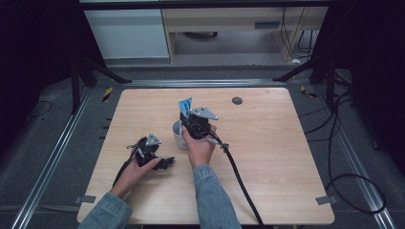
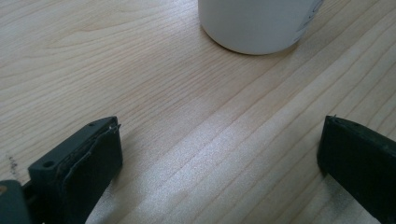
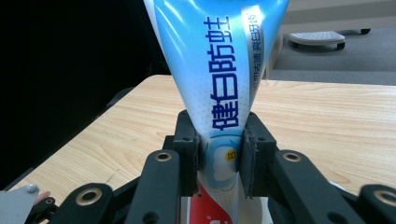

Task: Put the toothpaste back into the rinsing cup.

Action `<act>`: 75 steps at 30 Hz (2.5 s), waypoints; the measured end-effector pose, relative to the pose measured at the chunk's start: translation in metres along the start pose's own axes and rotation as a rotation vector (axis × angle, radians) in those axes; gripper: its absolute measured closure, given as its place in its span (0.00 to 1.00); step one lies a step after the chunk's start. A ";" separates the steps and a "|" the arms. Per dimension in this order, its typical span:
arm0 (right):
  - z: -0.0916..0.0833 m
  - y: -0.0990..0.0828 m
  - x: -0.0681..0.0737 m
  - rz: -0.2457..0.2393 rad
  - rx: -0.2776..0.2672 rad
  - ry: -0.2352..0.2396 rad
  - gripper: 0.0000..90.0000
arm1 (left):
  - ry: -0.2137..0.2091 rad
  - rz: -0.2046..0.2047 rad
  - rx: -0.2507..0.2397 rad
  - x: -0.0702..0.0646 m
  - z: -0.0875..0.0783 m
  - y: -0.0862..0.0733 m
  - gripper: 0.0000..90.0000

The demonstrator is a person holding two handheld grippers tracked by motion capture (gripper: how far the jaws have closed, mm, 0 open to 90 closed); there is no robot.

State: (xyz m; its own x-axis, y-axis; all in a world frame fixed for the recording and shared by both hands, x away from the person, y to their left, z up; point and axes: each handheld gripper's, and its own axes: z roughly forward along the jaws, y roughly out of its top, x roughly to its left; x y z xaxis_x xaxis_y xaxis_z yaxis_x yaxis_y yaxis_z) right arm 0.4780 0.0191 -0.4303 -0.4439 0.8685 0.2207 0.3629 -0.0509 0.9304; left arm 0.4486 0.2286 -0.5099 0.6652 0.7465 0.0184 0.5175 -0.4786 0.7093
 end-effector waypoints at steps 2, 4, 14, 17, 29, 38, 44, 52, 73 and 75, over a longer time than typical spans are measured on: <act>0.000 0.000 -0.001 0.002 0.003 0.000 0.79 | 0.000 0.000 0.000 0.000 0.000 0.000 0.00; 0.000 0.001 -0.002 -0.001 0.007 -0.001 0.79 | 0.000 0.001 0.000 0.000 0.000 0.000 0.00; -0.001 0.002 -0.006 -0.001 0.016 0.005 0.75 | 0.000 0.002 0.002 0.000 0.000 0.000 0.00; -0.002 0.003 -0.008 0.002 0.021 0.004 0.74 | 0.000 0.002 0.002 0.000 0.000 0.000 0.00; -0.002 0.004 -0.010 0.004 0.036 -0.006 0.66 | 0.000 0.002 0.002 0.000 0.000 0.000 0.00; -0.002 0.007 -0.010 -0.006 0.050 -0.017 0.61 | 0.000 0.002 0.001 0.000 0.000 0.000 0.00; -0.002 0.008 -0.010 -0.019 0.066 -0.034 0.56 | 0.000 0.000 0.000 0.000 0.000 0.000 0.00; -0.004 0.011 -0.010 -0.031 0.076 -0.039 0.52 | 0.001 -0.003 -0.002 0.000 0.000 0.000 0.00; -0.014 0.036 0.007 -0.227 0.204 -0.145 0.19 | 0.003 -0.005 -0.007 0.000 0.001 0.000 0.00; -0.014 0.038 0.007 -0.254 0.232 -0.153 0.16 | 0.003 -0.006 -0.007 0.000 0.001 0.000 0.00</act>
State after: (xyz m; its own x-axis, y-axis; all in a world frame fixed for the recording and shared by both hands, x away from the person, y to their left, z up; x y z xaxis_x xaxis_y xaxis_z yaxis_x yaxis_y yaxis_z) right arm 0.4772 0.0166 -0.3889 -0.4220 0.9038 -0.0711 0.4406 0.2729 0.8552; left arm 0.4486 0.2280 -0.5103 0.6605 0.7506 0.0163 0.5179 -0.4713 0.7140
